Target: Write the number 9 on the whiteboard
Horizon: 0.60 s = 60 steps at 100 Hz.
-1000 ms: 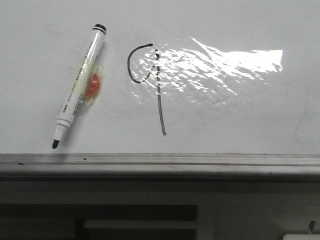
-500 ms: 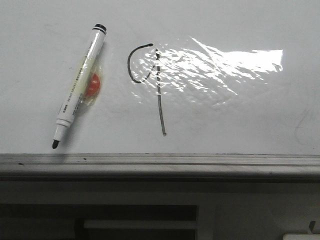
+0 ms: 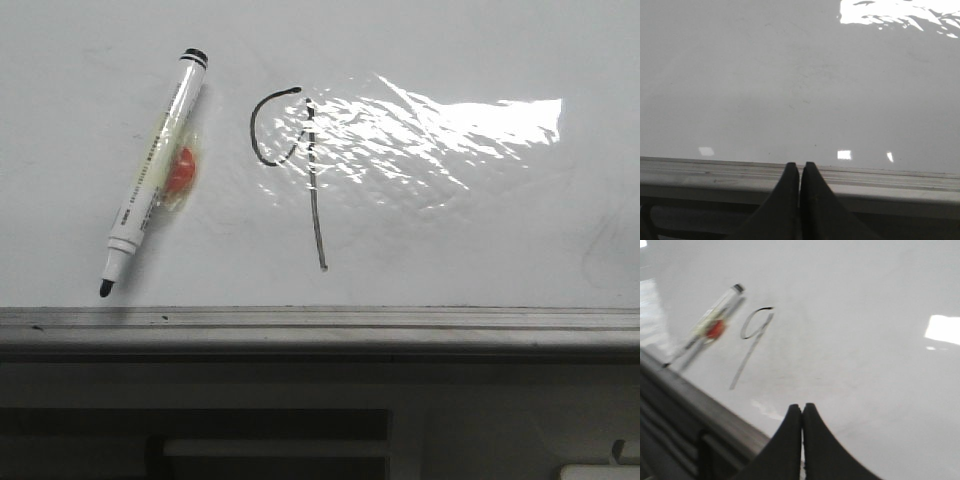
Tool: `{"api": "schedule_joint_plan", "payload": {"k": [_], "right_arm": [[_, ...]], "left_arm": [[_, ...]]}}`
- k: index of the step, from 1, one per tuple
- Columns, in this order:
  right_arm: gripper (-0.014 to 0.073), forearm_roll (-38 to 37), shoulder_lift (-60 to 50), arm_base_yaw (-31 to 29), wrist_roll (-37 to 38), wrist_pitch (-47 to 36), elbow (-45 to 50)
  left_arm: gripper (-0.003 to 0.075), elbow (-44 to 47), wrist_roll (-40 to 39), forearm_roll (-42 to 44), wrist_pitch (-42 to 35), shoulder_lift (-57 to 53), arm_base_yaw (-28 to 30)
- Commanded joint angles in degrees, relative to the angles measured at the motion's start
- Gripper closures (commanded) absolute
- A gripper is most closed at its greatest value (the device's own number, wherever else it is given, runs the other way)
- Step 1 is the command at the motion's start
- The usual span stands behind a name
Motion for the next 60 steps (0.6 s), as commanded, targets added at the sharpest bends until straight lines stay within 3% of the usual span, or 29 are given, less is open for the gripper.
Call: {"api": "schedule_joint_plan", "payload": {"k": [1, 9, 18, 27, 49, 60], "right_arm": [[0.0655, -0.54, 0.33, -7.79, -0.4, -4.8, 1.53], [0.0655, 0.74, 0.33, -16.87, 1.5, -4.91, 1.53], [0.0655, 0.73, -0.05, -26.08, 11.43, -4.55, 1.53], [0.0655, -0.22, -2.82, -29.76, 13.2, -0.17, 1.53], [0.0655, -0.65, -11.83, -37.23, 11.7, 22.3, 1.53], [0.0655, -0.78, -13.8, -38.81, 8.43, 26.66, 1.62]], "left_arm": [[0.0741, 1.16, -0.67, -0.01, -3.19, -1.59, -0.06], [0.0741, 1.16, -0.67, -0.01, -3.19, -1.59, -0.06], [0.0741, 1.16, -0.67, -0.01, -3.19, -1.59, -0.06], [0.0741, 1.16, -0.67, -0.01, -3.19, -1.59, -0.06], [0.0741, 1.16, -0.67, -0.01, -3.19, -1.59, -0.06], [0.0741, 1.16, -0.67, -0.01, -3.19, -1.59, -0.06]]}}
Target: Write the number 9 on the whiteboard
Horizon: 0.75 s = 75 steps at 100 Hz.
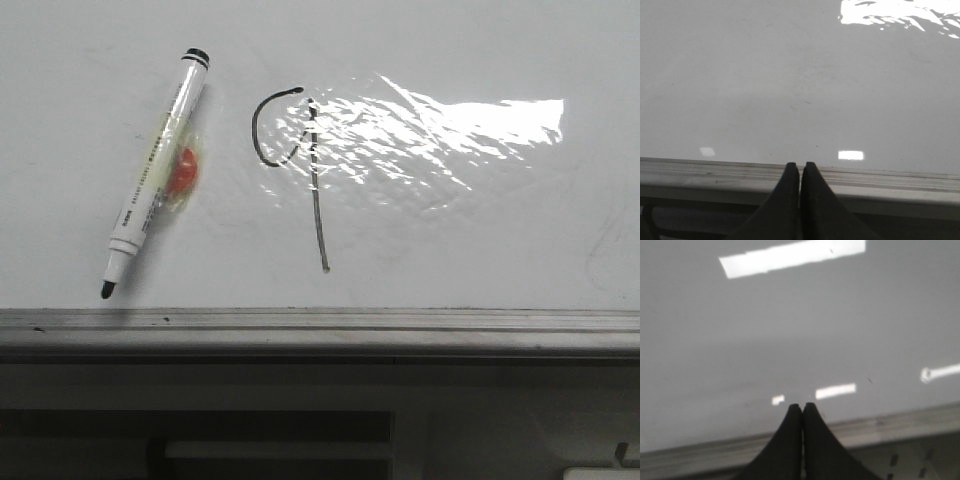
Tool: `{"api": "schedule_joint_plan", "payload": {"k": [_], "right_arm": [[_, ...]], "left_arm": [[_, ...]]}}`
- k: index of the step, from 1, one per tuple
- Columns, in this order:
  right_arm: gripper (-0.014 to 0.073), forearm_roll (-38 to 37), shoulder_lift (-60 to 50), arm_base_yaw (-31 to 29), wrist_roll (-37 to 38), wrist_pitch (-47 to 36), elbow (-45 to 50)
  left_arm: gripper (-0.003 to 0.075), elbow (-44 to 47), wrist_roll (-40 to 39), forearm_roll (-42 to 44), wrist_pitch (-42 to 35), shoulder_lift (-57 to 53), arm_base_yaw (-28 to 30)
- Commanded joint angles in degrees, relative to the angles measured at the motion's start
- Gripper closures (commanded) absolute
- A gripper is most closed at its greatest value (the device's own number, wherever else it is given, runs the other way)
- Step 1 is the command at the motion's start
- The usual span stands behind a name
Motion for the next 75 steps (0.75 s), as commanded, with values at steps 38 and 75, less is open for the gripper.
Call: {"api": "schedule_joint_plan", "payload": {"k": [38, 75], "right_arm": [[0.0655, -0.82, -1.34, -1.02, -4.52, -0.58, 1.62], [0.0655, -0.82, -1.34, -1.02, -4.52, -0.67, 1.62]], "left_arm": [[0.0741, 1.16, -0.67, -0.11, -3.19, -1.59, -0.06], [0.0741, 1.16, -0.67, -0.11, -3.19, -1.59, 0.04]]}}
